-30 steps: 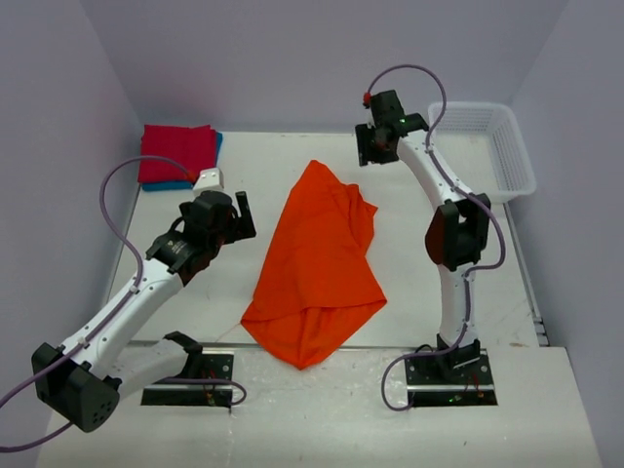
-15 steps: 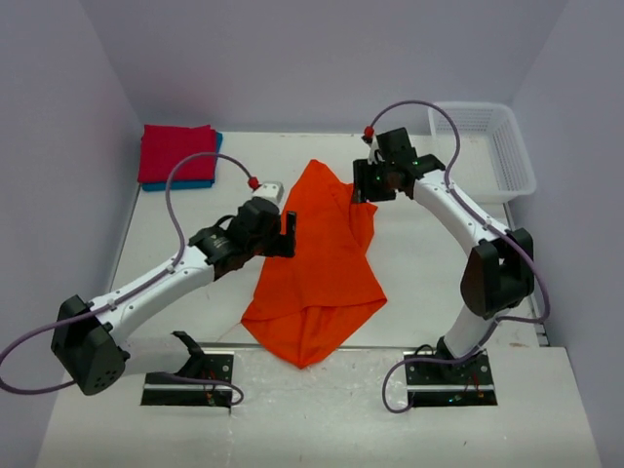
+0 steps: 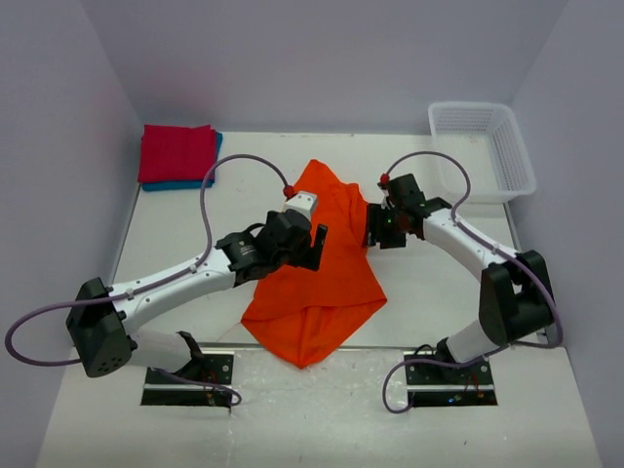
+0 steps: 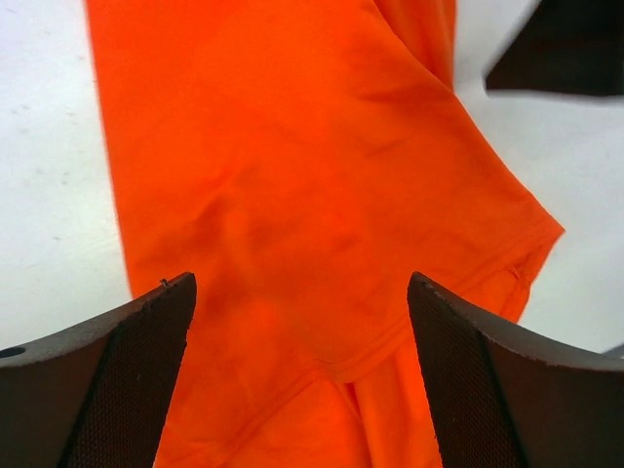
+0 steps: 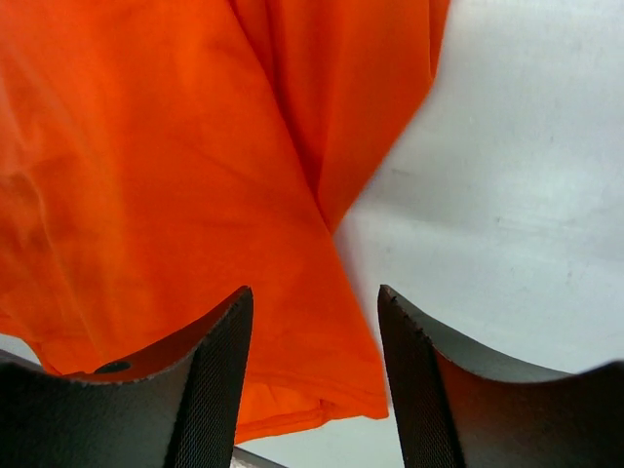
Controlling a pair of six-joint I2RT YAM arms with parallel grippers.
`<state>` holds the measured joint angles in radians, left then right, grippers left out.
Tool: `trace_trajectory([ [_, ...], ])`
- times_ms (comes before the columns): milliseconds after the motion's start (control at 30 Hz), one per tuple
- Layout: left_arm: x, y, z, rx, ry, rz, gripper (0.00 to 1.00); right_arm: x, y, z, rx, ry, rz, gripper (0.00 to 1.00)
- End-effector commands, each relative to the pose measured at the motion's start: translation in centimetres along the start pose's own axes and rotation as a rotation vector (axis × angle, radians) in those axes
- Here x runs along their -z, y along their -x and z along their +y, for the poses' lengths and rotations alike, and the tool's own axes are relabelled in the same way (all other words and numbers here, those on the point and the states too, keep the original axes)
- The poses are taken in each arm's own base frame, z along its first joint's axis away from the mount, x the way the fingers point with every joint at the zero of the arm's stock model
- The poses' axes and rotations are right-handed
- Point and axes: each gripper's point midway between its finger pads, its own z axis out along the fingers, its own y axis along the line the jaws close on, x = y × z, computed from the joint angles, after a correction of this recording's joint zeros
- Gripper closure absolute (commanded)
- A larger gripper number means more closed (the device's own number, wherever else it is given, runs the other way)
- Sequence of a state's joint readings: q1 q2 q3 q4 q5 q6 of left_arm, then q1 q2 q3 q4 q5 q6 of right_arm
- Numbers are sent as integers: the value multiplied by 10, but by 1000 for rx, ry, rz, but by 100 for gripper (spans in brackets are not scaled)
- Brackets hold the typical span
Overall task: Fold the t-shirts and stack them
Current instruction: Flatten out the tshirt
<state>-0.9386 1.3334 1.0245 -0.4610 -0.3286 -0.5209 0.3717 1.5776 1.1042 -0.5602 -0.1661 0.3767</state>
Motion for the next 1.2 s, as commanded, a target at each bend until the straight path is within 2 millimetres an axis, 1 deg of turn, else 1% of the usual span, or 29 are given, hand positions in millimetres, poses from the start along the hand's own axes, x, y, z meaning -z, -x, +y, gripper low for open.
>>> trace_trajectory([
  [0,12,33,22,35,110,-68,11,15,-3,3,-71,30,-90,44],
  [33,11,35,29,51,123,-61,11,15,-12,5,-69,52,-66,44],
  [67,10,33,34,54,132,-53,11,17,-13,5,-70,65,-75,44],
  [100,11,33,37,57,136,-55,10,14,-19,3,-69,62,-65,44],
  [167,10,30,43,65,144,-53,9,8,-21,2,-67,65,-49,45],
  [200,13,32,43,73,136,-61,9,5,-23,2,-70,65,-39,45],
  [267,16,30,42,72,124,-57,10,-2,-28,11,-71,120,-9,45],
  [300,21,33,42,78,117,-68,9,-9,-36,10,-80,124,21,46],
  [333,24,34,43,83,116,-77,9,-13,-36,11,-82,133,20,46],
  [367,31,37,45,87,118,-92,9,-19,-42,10,-82,127,38,46],
  [433,38,42,50,95,129,-117,8,-25,-43,9,-83,120,49,46],
  [467,45,45,51,102,127,-136,8,-29,-43,8,-82,112,55,46],
  [567,54,54,59,115,141,-164,7,-36,-36,7,-81,94,60,46],
  [600,54,55,65,122,155,-162,7,-39,-38,6,-84,88,74,46],
  [667,54,54,70,122,169,-154,7,-41,-35,7,-81,93,71,49],
  [733,52,52,75,126,180,-147,7,-43,-37,8,-80,92,79,51],
  [833,48,49,86,129,204,-139,7,-43,-40,12,-72,105,86,77],
  [867,47,48,89,125,210,-135,7,-43,-40,14,-65,109,86,94],
  [900,46,48,94,136,219,-134,6,-42,-41,17,-56,114,86,100],
  [933,44,45,98,136,231,-128,6,-38,-39,18,-48,106,69,100],
  [967,43,45,103,144,250,-126,6,-35,-38,24,-27,107,60,100],
  [1000,44,45,116,161,310,-136,6,-32,-36,29,1,112,49,100],
  [1033,44,40,125,164,359,-120,5,-28,-37,33,23,111,47,100],
  [1067,38,34,133,186,407,-96,5,-18,-31,50,64,133,25,100],
  [1100,37,31,149,208,478,-85,5,-12,-34,56,97,135,42,100],
  [1133,31,20,156,210,522,-36,5,-7,-32,66,121,148,38,100],
  [1167,28,16,167,246,555,-23,5,4,-24,87,161,175,12,100],
])
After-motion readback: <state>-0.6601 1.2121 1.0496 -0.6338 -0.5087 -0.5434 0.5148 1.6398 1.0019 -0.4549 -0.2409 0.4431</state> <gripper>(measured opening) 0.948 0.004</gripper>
